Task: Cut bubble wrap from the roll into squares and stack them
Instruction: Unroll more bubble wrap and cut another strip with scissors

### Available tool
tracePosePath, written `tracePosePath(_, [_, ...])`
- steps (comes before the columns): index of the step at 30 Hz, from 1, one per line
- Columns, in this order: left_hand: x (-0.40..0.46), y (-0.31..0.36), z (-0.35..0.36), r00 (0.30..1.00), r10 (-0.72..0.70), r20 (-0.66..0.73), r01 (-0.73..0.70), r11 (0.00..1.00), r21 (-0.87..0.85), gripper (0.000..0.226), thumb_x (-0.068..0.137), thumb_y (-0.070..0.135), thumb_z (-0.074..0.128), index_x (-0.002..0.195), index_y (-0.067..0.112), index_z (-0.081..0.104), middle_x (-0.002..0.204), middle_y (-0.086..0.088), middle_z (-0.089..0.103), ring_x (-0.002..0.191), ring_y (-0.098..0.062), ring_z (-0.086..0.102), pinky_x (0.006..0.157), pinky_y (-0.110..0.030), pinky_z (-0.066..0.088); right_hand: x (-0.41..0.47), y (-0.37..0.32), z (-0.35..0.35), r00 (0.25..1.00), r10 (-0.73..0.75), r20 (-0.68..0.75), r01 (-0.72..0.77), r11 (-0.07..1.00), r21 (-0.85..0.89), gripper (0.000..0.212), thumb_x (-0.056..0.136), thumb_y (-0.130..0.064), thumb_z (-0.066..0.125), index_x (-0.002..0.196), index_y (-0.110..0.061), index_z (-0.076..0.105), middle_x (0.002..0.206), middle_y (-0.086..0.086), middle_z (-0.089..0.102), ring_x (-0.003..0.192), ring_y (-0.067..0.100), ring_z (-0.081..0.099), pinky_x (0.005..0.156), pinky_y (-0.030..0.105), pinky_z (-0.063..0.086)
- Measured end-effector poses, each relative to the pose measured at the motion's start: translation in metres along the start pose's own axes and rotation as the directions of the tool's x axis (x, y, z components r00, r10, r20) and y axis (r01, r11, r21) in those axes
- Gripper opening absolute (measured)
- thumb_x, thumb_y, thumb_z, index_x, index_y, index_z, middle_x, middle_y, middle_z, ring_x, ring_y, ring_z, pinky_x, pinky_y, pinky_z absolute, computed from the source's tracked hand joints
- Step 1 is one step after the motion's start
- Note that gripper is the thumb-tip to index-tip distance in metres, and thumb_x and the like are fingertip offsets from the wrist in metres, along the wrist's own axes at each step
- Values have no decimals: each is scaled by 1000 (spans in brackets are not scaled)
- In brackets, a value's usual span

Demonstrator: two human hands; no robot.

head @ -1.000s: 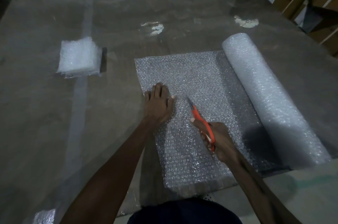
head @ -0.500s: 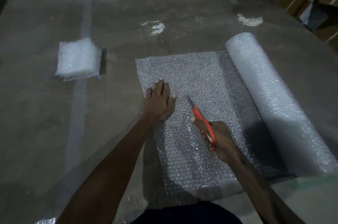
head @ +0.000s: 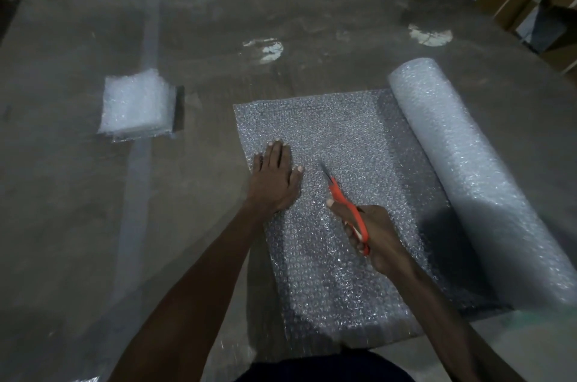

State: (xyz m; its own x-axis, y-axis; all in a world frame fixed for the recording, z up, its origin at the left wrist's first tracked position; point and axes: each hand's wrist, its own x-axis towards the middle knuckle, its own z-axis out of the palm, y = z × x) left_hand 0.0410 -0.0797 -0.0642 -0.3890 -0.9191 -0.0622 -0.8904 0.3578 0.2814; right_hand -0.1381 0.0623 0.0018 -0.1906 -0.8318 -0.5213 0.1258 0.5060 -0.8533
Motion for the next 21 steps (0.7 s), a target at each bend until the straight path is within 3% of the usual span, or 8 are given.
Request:
tracePosePath(6, [-1,0,0,1000,4,-8,-4,1000,8,74,100,53,9,159,8,10,167,-13,3,154,-27,-1,124,-49,-1,5,4,-3,1000,16,5,-16,1000,6,40,77,-35,86,76,0,68,55,12,55,35,15,42,36,21,33])
tracePosePath(13, [-1,0,0,1000,8,-24,-7,1000,12,74,100,53,10,159,8,13,167,-13,7,154,-28,2,123,-48,0,11,-1,0,1000,18,14,-18,1000,-4,39,79,-36,85,65,-6,63,48,6,52,34,14,38,37,19,30])
tracePosePath(21, [-1,1,2,999,0,-33,-1,1000,-17,73,100,53,11,159,9,13,167,-12,7,154,-27,2,124,-48,-1,15,-1,2,1000,26,2,-27,1000,15,39,77,-35,86,68,-5,63,47,5,52,34,13,39,36,20,30])
